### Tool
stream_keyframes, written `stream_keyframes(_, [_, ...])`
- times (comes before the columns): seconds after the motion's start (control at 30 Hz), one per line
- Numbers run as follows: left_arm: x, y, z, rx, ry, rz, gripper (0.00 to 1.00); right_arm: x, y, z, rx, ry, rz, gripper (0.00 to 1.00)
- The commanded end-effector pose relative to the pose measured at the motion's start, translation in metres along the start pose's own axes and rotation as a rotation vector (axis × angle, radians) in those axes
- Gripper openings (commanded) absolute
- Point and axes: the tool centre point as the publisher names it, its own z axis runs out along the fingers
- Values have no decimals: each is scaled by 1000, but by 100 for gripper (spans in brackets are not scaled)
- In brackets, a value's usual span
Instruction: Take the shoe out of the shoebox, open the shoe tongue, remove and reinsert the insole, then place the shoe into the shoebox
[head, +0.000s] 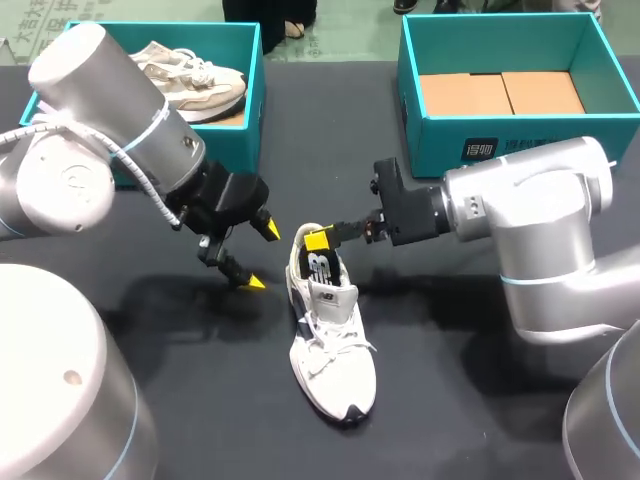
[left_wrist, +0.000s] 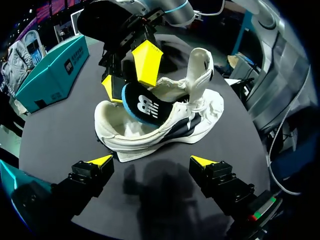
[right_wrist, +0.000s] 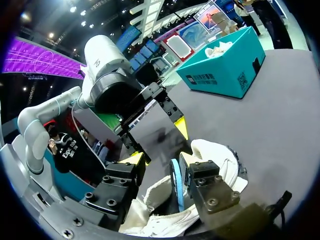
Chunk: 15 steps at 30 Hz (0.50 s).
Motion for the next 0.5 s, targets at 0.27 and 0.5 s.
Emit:
stream_keyframes(0.27, [15,27,-44,-74,49,2,100,-8,14,-27,64,-66,52,47])
stream_keyframes(0.5, [19,47,-73,-117,64,-24,100,-18,21,-43,101,-152,106,47])
